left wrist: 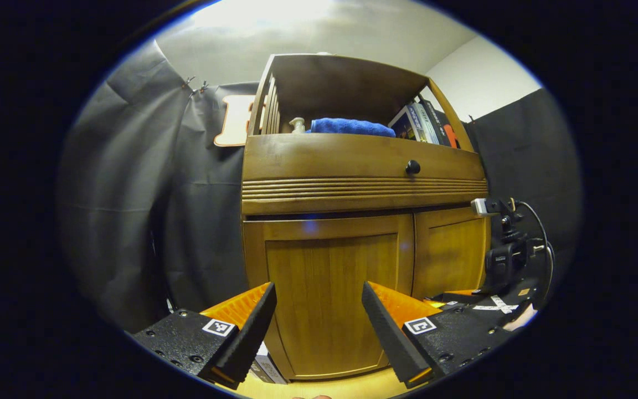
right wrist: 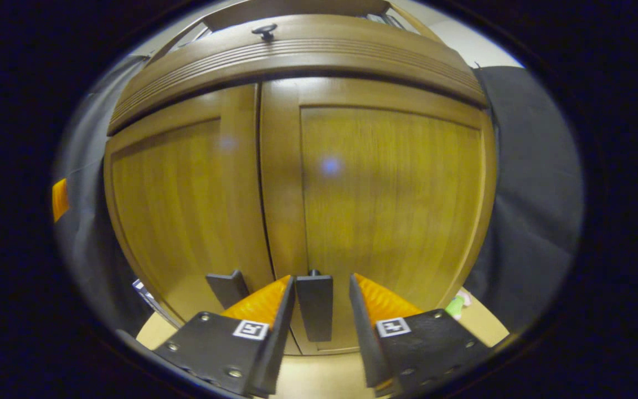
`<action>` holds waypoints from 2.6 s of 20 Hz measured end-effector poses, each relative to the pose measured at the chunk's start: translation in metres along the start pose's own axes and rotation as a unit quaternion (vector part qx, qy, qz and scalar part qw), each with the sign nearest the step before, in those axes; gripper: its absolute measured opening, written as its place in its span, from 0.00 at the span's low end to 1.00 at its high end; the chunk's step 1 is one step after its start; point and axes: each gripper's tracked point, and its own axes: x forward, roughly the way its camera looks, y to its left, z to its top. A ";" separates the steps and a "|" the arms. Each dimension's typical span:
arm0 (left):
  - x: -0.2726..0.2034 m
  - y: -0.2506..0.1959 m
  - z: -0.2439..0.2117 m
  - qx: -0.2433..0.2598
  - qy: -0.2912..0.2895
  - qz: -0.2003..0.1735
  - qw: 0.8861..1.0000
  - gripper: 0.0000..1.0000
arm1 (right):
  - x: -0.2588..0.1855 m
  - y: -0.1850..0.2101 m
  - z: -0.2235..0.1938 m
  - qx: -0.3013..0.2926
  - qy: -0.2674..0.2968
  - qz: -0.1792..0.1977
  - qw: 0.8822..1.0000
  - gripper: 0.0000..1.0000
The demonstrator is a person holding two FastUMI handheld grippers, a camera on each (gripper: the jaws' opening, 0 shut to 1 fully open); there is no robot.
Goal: Open the right door of the double-door shoe cabinet with the right hand, and open the left door with the left hand.
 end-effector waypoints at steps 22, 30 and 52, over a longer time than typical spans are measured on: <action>-0.002 -0.049 -0.001 -0.003 0.012 -0.062 0.998 0.96 | -0.063 -0.028 -0.015 0.006 -0.012 -0.032 0.999 0.25; -0.015 -0.067 0.000 -0.018 0.009 -0.076 0.997 0.96 | -0.103 -0.055 -0.024 0.010 -0.015 -0.050 0.999 0.25; -0.042 -0.136 -0.013 -0.028 0.039 -0.053 0.997 0.96 | -0.179 -0.155 -0.033 0.017 -0.012 -0.053 0.998 0.13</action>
